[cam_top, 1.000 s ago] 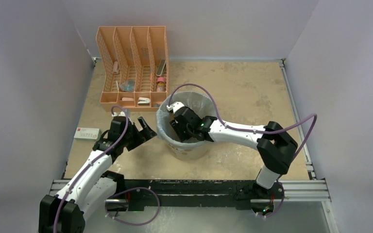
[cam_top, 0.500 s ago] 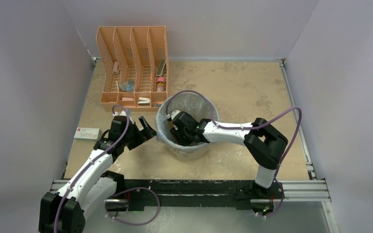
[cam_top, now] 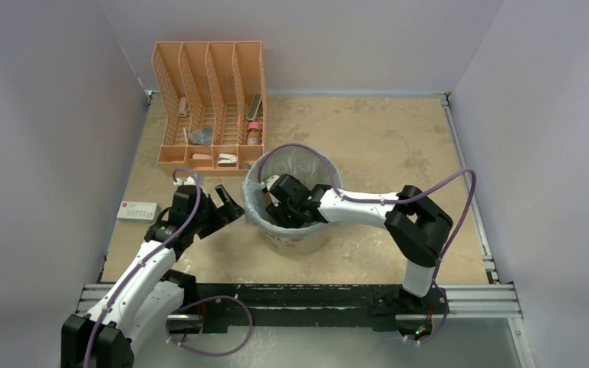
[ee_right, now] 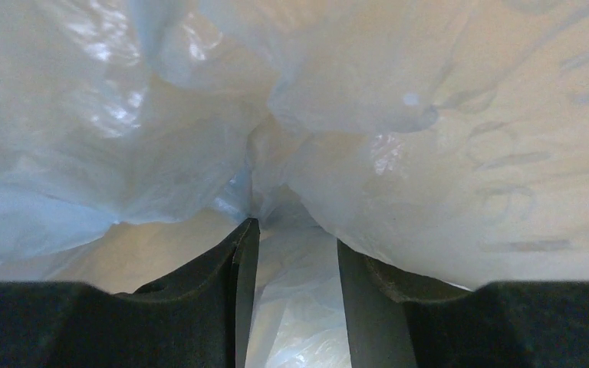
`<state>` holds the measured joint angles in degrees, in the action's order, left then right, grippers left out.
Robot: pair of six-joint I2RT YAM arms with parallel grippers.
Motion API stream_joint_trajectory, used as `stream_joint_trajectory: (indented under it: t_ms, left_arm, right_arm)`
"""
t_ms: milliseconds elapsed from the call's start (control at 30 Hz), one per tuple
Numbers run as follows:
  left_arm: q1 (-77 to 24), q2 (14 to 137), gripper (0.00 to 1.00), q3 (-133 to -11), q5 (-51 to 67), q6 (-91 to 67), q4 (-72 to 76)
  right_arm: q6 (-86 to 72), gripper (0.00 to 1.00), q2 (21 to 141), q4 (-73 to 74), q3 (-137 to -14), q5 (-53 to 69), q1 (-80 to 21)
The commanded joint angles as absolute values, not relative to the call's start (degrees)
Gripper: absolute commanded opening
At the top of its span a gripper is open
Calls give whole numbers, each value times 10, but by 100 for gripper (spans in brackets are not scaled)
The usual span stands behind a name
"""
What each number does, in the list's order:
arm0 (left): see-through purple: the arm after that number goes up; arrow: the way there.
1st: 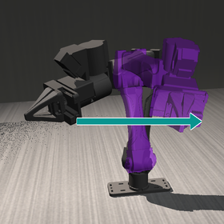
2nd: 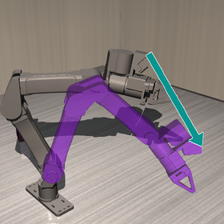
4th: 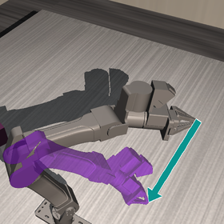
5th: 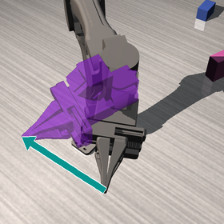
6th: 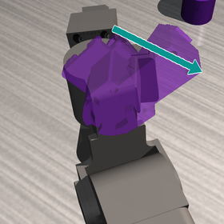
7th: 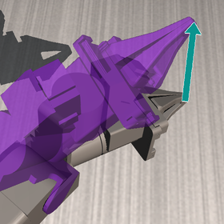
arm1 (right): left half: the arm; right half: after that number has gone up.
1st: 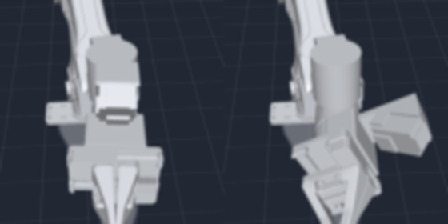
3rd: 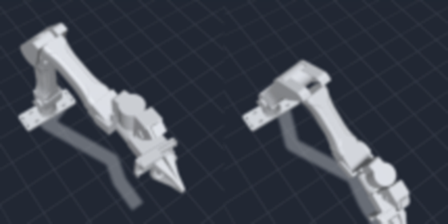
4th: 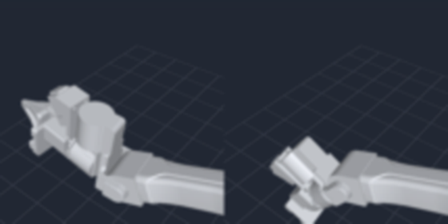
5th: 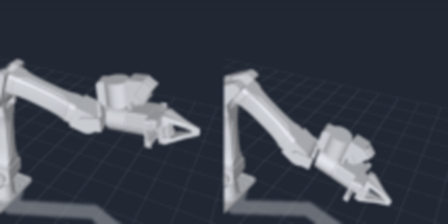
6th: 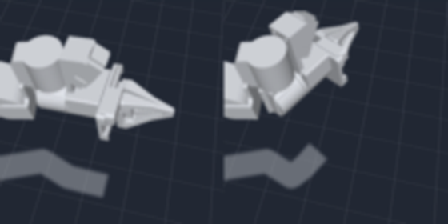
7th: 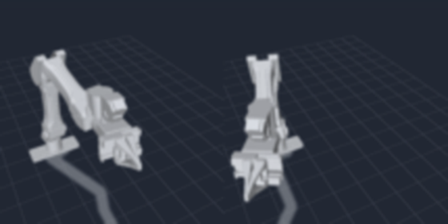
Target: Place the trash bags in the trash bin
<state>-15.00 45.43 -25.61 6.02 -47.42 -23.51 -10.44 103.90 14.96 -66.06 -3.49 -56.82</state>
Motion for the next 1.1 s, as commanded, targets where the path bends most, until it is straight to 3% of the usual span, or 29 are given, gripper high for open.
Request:
stream_joint_trajectory:
  t_ms: [0, 367, 633, 833, 900, 1067]
  left_arm:
    - [-145, 451, 99, -284, 38, -472, -243]
    - [-146, 445, 99, -289, 37, -468, -249]
    - [-146, 423, 99, -292, 34, -469, -263]
    - [-146, 393, 100, -290, 36, -469, -264]
    - [-146, 392, 100, -292, 37, -469, -268]
    - [-146, 390, 100, -301, 48, -467, -271]
  right_arm:
    - [-117, 45, 994, 175, -702, -35, -570]
    - [-130, 46, 916, 188, -746, -66, -570]
    - [-128, 55, 748, 154, -795, -119, -569]
    - [-180, 71, 546, 36, -644, -265, -570]
    - [-229, 84, 480, 5, -559, -362, -570]
    - [-361, 88, 346, -2, -411, -500, -570]
